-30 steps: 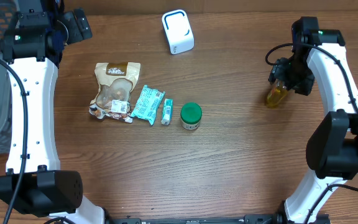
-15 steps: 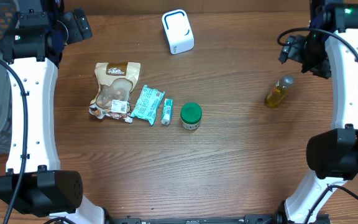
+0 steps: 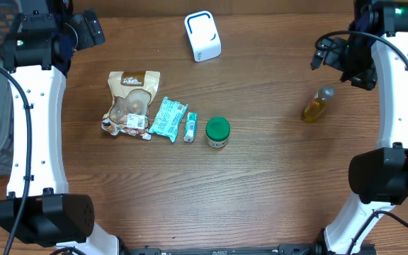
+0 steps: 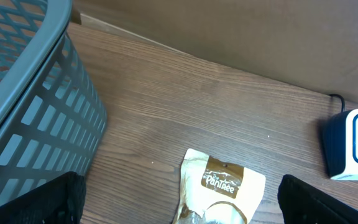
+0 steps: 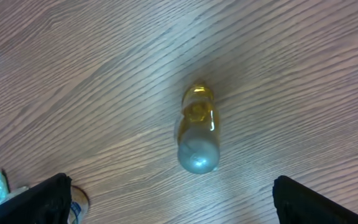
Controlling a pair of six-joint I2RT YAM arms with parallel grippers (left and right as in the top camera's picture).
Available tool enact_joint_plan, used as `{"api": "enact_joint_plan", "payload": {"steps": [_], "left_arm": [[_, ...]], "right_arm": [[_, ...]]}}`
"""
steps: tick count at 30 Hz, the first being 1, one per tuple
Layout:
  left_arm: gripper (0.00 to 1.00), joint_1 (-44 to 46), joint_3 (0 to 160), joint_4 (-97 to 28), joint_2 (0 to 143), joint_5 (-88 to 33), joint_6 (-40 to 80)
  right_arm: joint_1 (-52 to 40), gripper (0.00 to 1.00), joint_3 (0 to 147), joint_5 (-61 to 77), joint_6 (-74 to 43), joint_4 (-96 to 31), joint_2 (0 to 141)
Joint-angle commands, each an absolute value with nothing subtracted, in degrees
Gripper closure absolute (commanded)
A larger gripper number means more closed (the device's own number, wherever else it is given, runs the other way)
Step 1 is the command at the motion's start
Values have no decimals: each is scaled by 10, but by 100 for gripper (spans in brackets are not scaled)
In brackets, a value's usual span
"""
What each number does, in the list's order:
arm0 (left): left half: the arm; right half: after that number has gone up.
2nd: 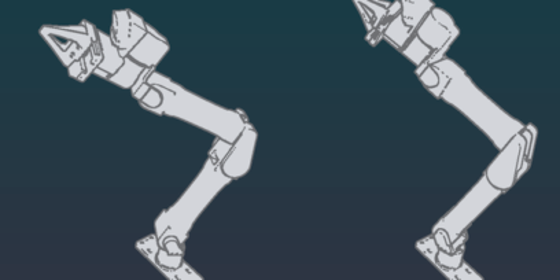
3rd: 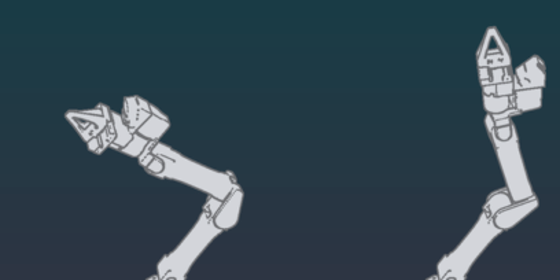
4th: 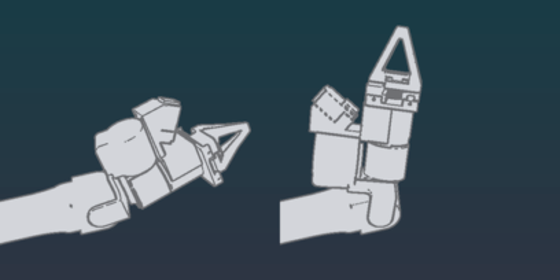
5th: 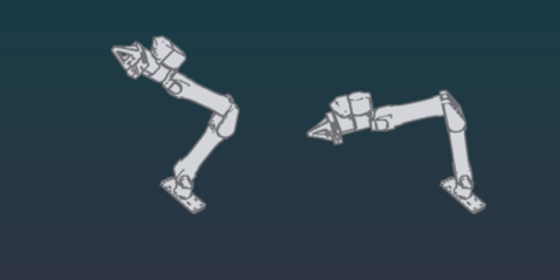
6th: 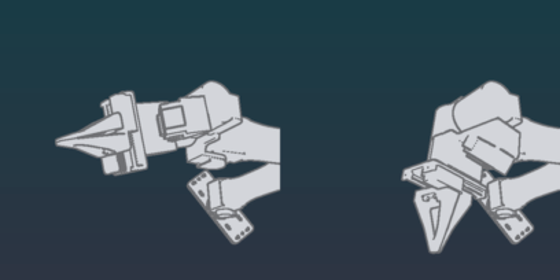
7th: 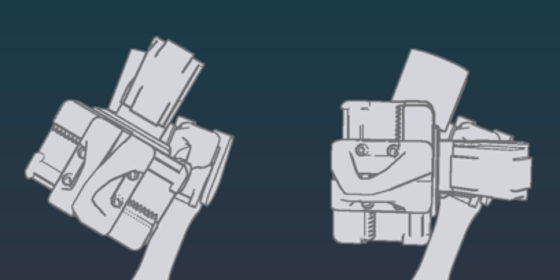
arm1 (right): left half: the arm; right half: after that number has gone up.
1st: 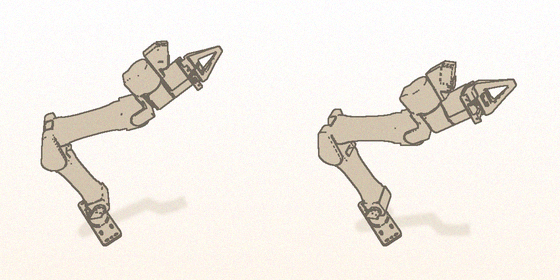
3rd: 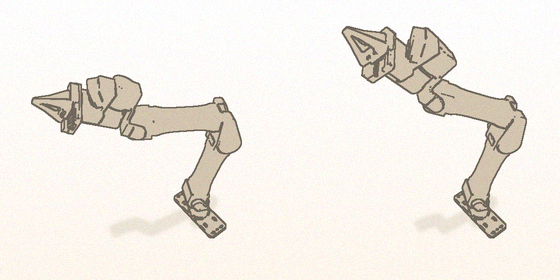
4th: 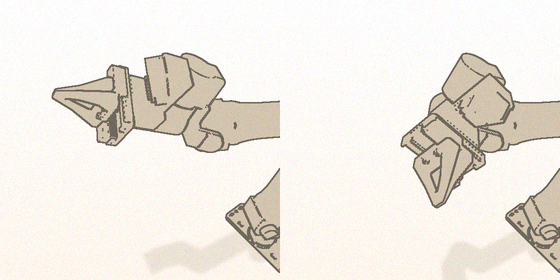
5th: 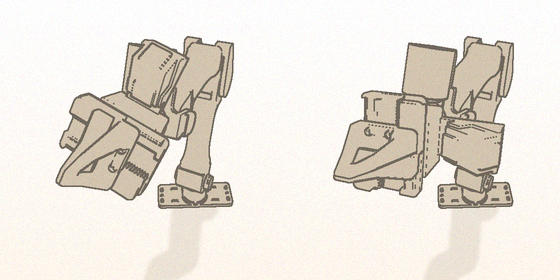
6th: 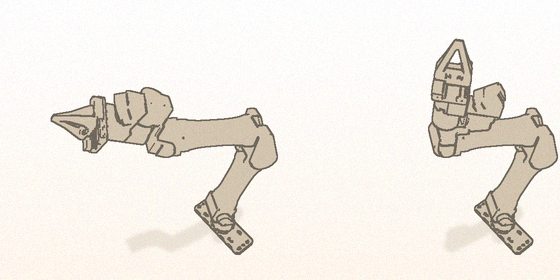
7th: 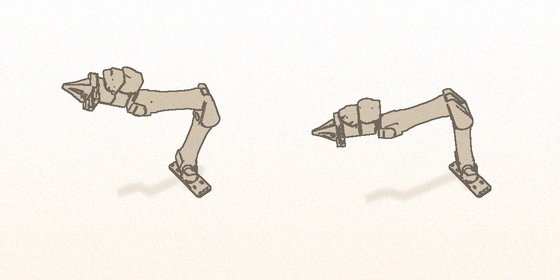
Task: Scan the item barcode
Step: 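Open the right gripper and lift it off the bottle, then move the right gripper left over the green-lidded jar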
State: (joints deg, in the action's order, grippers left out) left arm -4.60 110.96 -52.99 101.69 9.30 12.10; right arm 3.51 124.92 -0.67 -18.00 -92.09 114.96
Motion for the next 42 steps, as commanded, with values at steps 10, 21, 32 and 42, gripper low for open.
{"api": "enact_joint_plan", "payload": {"steps": [10, 21, 32, 42], "left_arm": [[1, -48, 1114, -529, 1018, 101, 129], [0, -48, 1114, -529, 1018, 101, 129], [0, -48, 1114, -529, 1018, 100, 129], [0, -48, 1114, -529, 1018, 100, 129]], "right_arm": [[-3, 0, 1262, -6, -180, -889, 1136], [-55, 0, 1262, -31, -180, -886, 1117], [-138, 0, 1260, -8, -215, -908, 1114], [-234, 0, 1260, 1, -256, -908, 1115]]}}
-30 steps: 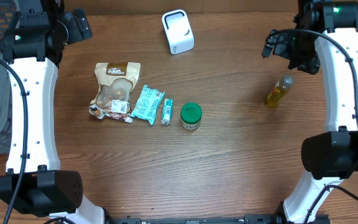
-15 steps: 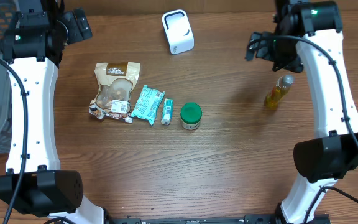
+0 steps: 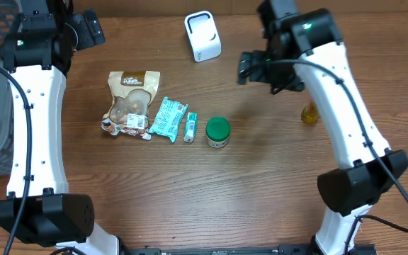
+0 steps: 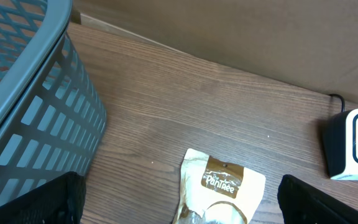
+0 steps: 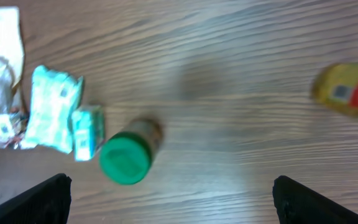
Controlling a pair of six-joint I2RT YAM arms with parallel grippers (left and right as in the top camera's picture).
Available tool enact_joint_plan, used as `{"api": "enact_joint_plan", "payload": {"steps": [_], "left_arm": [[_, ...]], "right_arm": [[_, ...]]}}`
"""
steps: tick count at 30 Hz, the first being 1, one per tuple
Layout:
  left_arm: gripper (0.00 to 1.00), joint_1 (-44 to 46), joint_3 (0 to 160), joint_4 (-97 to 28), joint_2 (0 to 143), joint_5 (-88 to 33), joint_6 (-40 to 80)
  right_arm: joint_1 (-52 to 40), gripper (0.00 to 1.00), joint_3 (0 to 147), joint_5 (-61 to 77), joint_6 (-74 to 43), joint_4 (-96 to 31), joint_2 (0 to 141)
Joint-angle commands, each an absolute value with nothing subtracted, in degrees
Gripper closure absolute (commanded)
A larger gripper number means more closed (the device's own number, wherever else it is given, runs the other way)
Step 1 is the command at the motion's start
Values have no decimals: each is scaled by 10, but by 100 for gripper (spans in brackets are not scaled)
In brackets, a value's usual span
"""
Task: Scan the item barcode
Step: 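Move the right gripper left over the green-lidded jar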
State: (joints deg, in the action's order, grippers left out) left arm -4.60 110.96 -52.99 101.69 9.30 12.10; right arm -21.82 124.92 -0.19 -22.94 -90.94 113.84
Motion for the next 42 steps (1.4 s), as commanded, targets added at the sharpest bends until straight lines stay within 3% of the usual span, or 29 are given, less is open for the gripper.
{"api": "enact_joint_plan", "payload": {"steps": [1, 16, 42], "left_arm": [[0, -48, 1114, -530, 1018, 100, 129], [0, -48, 1114, -530, 1018, 100, 129], [0, -48, 1114, -529, 1018, 100, 129]], "right_arm": [[-242, 0, 1260, 1, -258, -908, 1115], [-289, 0, 1179, 1, -286, -893, 1115], [-293, 0, 955, 43, -334, -693, 1115]]}}
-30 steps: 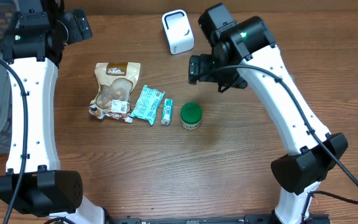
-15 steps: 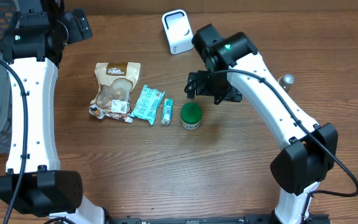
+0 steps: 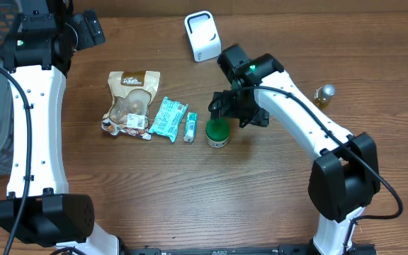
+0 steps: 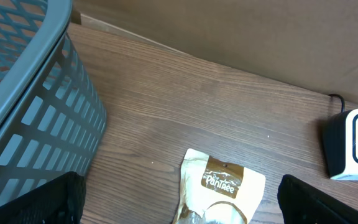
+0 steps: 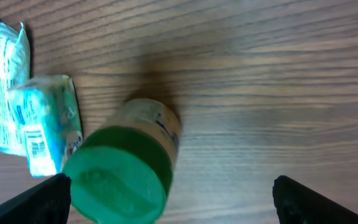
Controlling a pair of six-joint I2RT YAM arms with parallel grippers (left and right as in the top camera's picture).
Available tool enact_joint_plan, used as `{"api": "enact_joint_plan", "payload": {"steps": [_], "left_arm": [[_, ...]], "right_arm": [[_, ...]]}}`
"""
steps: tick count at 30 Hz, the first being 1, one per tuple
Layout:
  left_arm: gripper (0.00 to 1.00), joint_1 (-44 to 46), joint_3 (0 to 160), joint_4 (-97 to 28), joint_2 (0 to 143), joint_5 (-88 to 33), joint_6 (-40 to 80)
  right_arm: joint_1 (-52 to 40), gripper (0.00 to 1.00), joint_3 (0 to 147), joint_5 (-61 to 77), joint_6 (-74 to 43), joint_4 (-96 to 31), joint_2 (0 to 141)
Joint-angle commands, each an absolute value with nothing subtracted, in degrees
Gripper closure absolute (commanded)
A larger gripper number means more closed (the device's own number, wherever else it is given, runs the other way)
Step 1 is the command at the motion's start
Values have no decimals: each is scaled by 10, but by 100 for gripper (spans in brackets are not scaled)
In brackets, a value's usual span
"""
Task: Scan the item barcode
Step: 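Move the right gripper left over the green-lidded jar, then lower the right gripper around the green jar and close it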
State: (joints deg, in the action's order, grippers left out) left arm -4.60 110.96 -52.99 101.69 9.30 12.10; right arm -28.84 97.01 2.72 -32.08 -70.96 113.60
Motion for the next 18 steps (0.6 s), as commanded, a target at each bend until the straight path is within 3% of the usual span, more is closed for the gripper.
{"api": "enact_joint_plan", "payload": {"steps": [1, 18], "left_arm": [[1, -48, 1114, -530, 1018, 100, 129], [0, -48, 1114, -529, 1018, 100, 129]], "right_arm": [[-298, 0, 948, 42, -334, -677, 1115], [-357, 0, 945, -23, -370, -639, 1115]]}}
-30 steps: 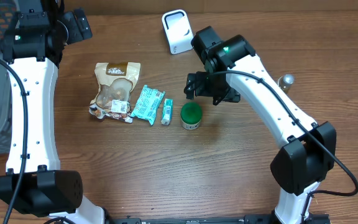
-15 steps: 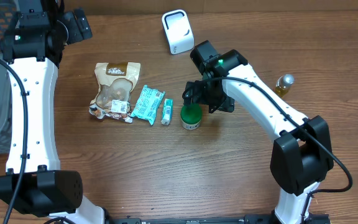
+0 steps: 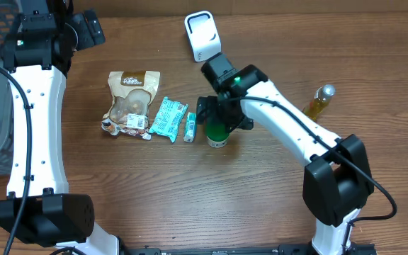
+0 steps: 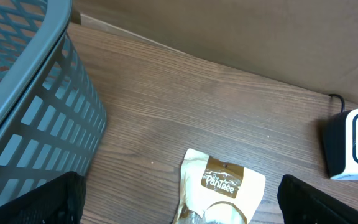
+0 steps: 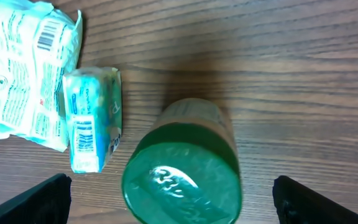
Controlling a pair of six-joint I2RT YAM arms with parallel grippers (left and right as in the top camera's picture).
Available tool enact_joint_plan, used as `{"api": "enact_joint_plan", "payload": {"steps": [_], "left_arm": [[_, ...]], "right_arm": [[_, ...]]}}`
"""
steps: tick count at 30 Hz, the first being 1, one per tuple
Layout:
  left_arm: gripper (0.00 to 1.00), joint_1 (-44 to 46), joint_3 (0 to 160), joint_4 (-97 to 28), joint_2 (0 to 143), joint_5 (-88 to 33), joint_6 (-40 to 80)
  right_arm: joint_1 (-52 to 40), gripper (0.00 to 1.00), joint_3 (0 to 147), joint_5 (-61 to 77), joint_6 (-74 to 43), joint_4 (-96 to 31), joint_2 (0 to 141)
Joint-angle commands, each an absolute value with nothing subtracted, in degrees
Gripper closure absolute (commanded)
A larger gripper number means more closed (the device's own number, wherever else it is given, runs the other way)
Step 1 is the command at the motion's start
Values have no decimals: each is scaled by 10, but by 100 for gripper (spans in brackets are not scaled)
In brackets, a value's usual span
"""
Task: Scan the item barcode
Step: 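Lower the right gripper around the green jar and close it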
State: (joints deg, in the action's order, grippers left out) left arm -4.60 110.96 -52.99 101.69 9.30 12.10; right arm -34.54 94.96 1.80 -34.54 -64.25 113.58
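Note:
A jar with a green lid [image 3: 217, 134] stands upright mid-table and fills the lower middle of the right wrist view as a green lid [image 5: 182, 180]. My right gripper [image 3: 219, 113] hovers just over it, open [image 5: 185, 205], with the lid centred between the fingers and not touched by them. The white barcode scanner [image 3: 202, 35] sits at the table's far edge, also seen as a white scanner [image 4: 353, 143]. My left gripper [image 4: 179, 211] stays open at the far left corner, above the table with nothing in it.
Left of the jar lie a small teal box [image 3: 190, 127], a teal packet [image 3: 168, 117] and a brown snack pouch [image 3: 129, 99]. A yellow bottle [image 3: 317, 103] stands at the right. A grey basket borders the left edge.
My right gripper has shifted a little left and closer to the jar, so the green lid is now larger and centred between its open fingers. The left arm has not moved.
My right gripper was first open over the yellow bottle at the right. Then it was over the middle of the table, with the jar and packets in view. Then it stood above the jar, and now close over its lid. The left arm stayed still.

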Motion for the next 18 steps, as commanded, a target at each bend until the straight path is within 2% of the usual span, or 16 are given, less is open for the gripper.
{"api": "enact_joint_plan", "payload": {"steps": [1, 18], "left_arm": [[0, -48, 1114, -529, 1018, 100, 129], [1, -48, 1114, -529, 1018, 100, 129]], "right_arm": [[-360, 0, 945, -28, -372, -638, 1115], [-362, 0, 945, -29, -371, -626, 1115]]}}
